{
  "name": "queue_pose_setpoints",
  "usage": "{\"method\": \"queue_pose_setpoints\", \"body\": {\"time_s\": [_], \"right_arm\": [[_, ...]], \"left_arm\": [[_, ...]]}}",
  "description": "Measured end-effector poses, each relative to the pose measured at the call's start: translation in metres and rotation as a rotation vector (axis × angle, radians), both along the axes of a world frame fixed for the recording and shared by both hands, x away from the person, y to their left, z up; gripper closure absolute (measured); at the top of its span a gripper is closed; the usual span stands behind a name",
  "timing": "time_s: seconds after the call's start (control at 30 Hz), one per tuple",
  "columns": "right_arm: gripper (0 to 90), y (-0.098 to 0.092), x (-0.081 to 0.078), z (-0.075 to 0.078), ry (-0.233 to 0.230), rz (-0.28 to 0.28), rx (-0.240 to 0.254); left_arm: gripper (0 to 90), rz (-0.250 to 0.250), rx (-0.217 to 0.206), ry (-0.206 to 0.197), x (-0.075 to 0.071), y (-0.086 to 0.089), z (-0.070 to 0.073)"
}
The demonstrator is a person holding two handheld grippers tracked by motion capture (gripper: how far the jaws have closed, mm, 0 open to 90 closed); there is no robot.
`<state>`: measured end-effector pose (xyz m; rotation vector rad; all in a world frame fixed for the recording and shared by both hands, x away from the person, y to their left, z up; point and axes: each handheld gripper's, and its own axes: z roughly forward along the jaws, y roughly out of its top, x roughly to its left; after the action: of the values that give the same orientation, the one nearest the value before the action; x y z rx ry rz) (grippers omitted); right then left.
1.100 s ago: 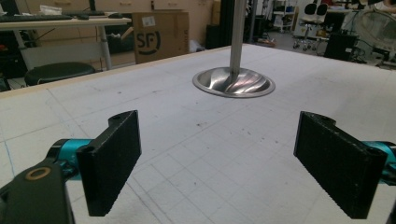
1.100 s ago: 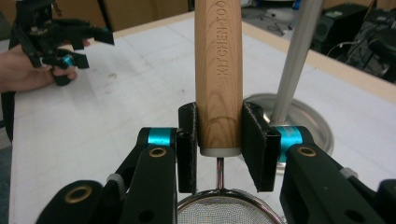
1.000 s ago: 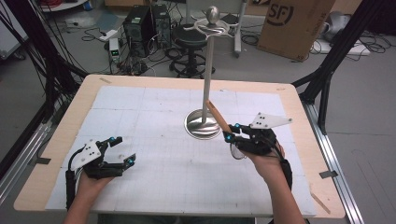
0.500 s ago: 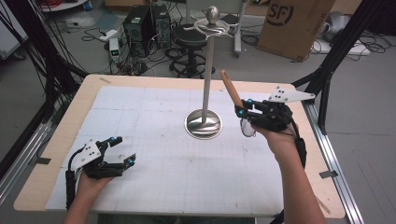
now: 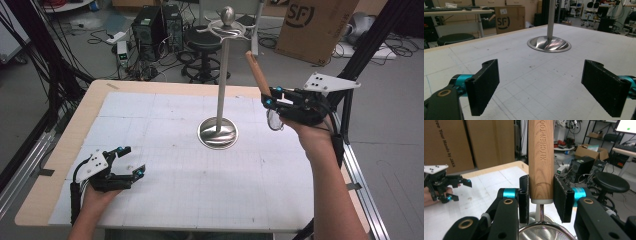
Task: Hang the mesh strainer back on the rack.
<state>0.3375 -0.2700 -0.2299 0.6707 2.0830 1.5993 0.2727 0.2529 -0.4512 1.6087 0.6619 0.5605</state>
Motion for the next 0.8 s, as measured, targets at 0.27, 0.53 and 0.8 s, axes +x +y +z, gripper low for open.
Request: {"method": "queue_pose_setpoints", "body": {"time_s": [0.27, 0.53, 0.8], "right_arm": [[68.2, 0.000, 0.002, 0.017, -0.031, -0.010, 0.025], [68.2, 0.003, 0.008, 0.032, -0.043, -0.019, 0.014], [68.2, 0.003, 0.013, 0.033, -0.031, -0.041, 0.006]], "left_arm": [[15.3, -0.004, 0.001, -0.001, 0.000, 0.000, 0.000], [15.4, -0.004, -0.005, 0.003, 0.000, 0.000, 0.000], [15.4, -0.005, -0.007, 0.005, 0.000, 0.000, 0.000]]}}
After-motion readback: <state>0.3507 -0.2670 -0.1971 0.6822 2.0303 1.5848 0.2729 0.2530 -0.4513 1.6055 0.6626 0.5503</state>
